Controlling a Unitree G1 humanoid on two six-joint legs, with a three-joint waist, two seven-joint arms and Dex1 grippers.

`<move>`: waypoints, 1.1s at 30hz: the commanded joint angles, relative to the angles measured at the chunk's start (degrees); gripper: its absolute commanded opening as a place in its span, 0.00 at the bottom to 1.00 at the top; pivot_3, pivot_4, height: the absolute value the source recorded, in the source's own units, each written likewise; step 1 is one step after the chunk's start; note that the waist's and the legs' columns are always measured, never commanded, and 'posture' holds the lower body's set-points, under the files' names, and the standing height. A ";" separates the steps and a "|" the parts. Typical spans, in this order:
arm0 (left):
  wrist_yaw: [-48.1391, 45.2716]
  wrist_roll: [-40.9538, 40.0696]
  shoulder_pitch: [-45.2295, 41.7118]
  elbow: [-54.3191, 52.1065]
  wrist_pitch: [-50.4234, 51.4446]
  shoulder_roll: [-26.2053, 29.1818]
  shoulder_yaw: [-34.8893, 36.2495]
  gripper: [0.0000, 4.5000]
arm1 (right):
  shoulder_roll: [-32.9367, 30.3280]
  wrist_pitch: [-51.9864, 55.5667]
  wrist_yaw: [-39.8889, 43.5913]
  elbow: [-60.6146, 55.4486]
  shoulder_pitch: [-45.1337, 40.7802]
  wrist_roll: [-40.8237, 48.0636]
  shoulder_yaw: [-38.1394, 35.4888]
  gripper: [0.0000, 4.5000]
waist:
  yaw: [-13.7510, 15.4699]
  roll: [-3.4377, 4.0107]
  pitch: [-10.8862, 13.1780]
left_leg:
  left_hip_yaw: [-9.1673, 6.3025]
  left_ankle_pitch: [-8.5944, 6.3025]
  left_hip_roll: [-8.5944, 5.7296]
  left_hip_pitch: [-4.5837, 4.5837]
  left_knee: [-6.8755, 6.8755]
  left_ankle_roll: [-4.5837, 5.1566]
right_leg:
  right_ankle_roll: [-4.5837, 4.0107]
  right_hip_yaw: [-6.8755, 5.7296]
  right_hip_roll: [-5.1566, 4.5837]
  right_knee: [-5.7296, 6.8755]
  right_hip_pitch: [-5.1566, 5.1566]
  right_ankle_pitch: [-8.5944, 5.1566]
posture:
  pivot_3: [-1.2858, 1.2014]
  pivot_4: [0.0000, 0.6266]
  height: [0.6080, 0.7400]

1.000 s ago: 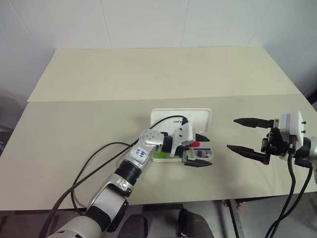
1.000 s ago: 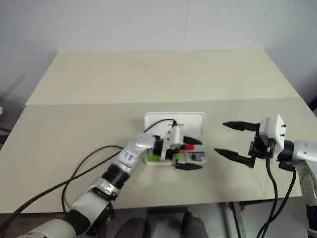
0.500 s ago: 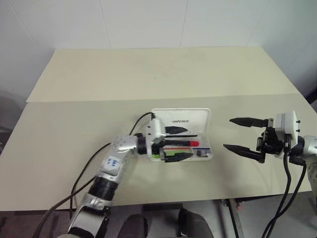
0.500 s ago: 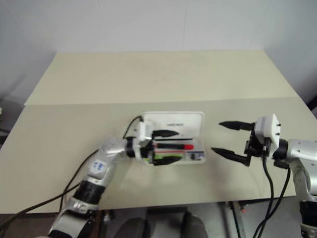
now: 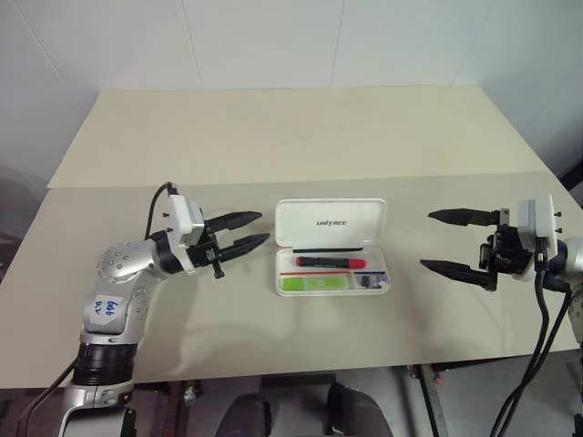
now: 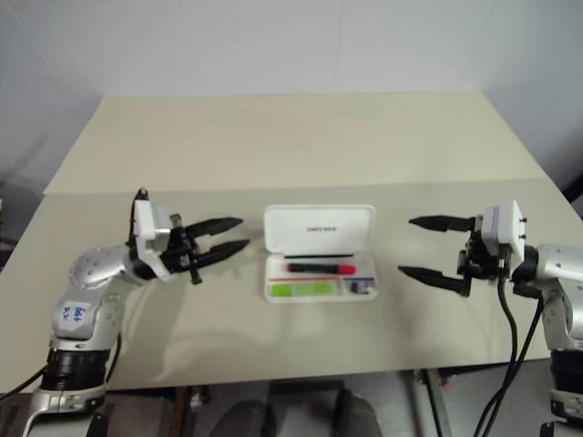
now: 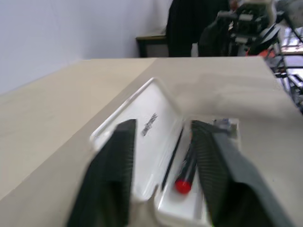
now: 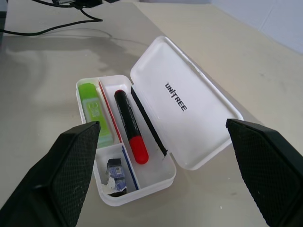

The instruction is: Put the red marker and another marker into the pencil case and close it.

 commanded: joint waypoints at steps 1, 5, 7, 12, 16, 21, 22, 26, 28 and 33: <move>2.06 0.22 -0.88 2.62 -4.61 0.17 2.98 0.07 | -0.91 -1.43 0.96 0.62 -1.55 -0.65 0.12 1.00 | -0.08 0.00 0.00 | 0.00 0.00 0.00 -0.01 -0.01 0.00 | 0.00 0.00 0.01 0.00 -0.01 0.00 | 0.52 0.24 1.00; 8.10 3.27 -3.08 6.19 -8.09 -1.73 3.04 0.00 | -0.59 -1.95 0.90 1.35 -2.52 -1.38 0.63 1.00 | -0.03 -0.02 -0.01 | 0.00 0.00 0.00 -0.01 0.00 0.00 | 0.01 0.00 0.00 0.00 0.00 0.01 | 0.52 0.24 1.00; 11.01 5.52 -4.25 8.06 -9.14 -2.56 2.04 0.00 | -0.56 -2.22 0.76 1.57 -2.84 -1.56 0.91 1.00 | -0.02 -0.02 -0.01 | 0.00 0.00 -0.01 0.00 0.00 0.00 | 0.01 0.00 0.00 0.00 0.00 0.01 | 0.52 0.24 1.00; 17.38 10.44 -9.26 14.21 -8.65 -5.92 -1.59 0.00 | -0.20 -2.34 0.25 1.38 -3.52 -1.89 1.59 1.00 | 0.13 -0.03 -0.01 | 0.02 0.00 -0.02 -0.01 0.00 0.00 | 0.02 -0.01 0.00 0.00 0.00 0.02 | 0.52 0.24 1.00; 19.07 12.59 -13.62 19.45 -7.48 -8.78 -5.04 0.00 | 0.27 -1.93 -0.42 0.07 -3.64 -1.94 2.00 1.00 | 0.25 -0.04 -0.01 | 0.03 0.00 -0.02 -0.02 0.00 0.00 | 0.03 -0.04 0.01 0.00 0.00 0.02 | 0.52 0.24 1.00; 16.42 11.54 -15.58 21.51 -5.40 -9.81 -7.06 0.00 | 0.36 -1.57 -0.90 -1.00 -3.36 -1.47 1.97 1.00 | -0.15 -0.04 -0.01 | 0.04 0.00 -0.01 -0.02 -0.01 0.00 | 0.03 -0.07 0.02 0.00 -0.01 0.02 | 0.52 0.24 1.00; 15.47 11.02 -15.73 21.61 -4.65 -9.86 -7.36 0.00 | 0.40 -1.44 -1.06 -1.33 -3.30 -1.33 1.95 1.00 | -0.21 -0.04 -0.01 | 0.04 0.00 -0.01 -0.02 -0.02 0.00 | 0.03 -0.11 0.01 0.00 -0.01 0.02 | 0.52 0.24 1.00; 10.42 7.72 -14.91 19.85 -0.61 -9.43 -8.00 0.00 | 0.61 -0.98 -1.76 -2.54 -3.08 -0.94 1.85 1.00 | -0.33 -0.05 -0.01 | 0.04 0.00 0.00 -0.02 -0.01 0.00 | 0.03 -0.12 0.01 0.00 -0.01 0.02 | 0.52 0.24 1.00; 7.60 6.69 -14.11 18.46 0.61 -8.86 -8.57 0.00 | 0.77 -0.71 -2.14 -3.07 -3.10 -0.77 1.91 1.00 | -0.37 -0.05 -0.01 | 0.04 0.00 0.00 -0.02 0.01 0.00 | 0.03 -0.12 0.00 0.00 -0.01 0.02 | 0.52 0.24 1.00; 4.06 5.52 -12.75 15.80 1.88 -8.38 -8.83 0.00 | 1.24 -0.21 -2.47 -3.86 -3.03 -0.66 2.06 1.00 | -0.40 -0.05 -0.01 | 0.04 0.00 0.00 -0.03 0.01 -0.01 | 0.03 -0.12 0.00 0.00 -0.01 0.02 | 0.52 0.24 1.00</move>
